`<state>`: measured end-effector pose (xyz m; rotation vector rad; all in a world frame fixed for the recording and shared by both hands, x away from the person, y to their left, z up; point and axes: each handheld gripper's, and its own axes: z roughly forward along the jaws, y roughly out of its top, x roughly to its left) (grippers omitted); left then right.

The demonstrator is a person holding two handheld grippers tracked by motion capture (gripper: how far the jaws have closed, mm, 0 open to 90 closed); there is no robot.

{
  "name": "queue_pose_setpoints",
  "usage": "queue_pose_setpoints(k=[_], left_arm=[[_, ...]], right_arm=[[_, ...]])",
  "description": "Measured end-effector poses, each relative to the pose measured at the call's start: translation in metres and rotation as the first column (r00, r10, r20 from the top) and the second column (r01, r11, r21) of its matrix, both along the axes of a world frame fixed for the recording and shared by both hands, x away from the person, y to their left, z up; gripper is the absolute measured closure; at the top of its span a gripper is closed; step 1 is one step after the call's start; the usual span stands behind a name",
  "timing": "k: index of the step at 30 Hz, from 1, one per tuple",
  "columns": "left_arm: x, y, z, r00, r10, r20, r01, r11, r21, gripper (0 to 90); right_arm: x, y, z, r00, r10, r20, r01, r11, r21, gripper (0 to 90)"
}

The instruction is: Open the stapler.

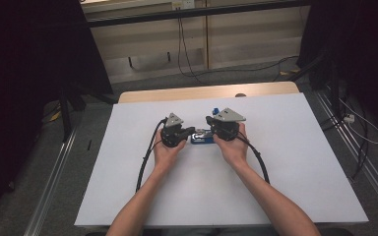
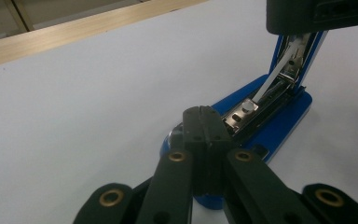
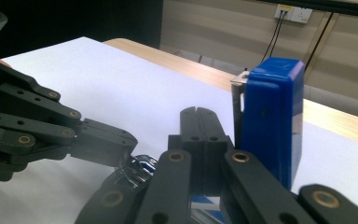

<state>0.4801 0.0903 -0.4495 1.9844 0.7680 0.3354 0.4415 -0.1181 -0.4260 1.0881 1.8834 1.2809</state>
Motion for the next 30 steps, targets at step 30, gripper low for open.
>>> queue_pose_setpoints(k=[30], left_arm=[[0.0,0.001,-0.001,1.0,-0.003,-0.003,0.003,1.0,-0.005,90.0]], right_arm=[[-0.007,-0.023,0.004,0.9988,-0.048,0.008,0.048,0.999,0.008,90.0]])
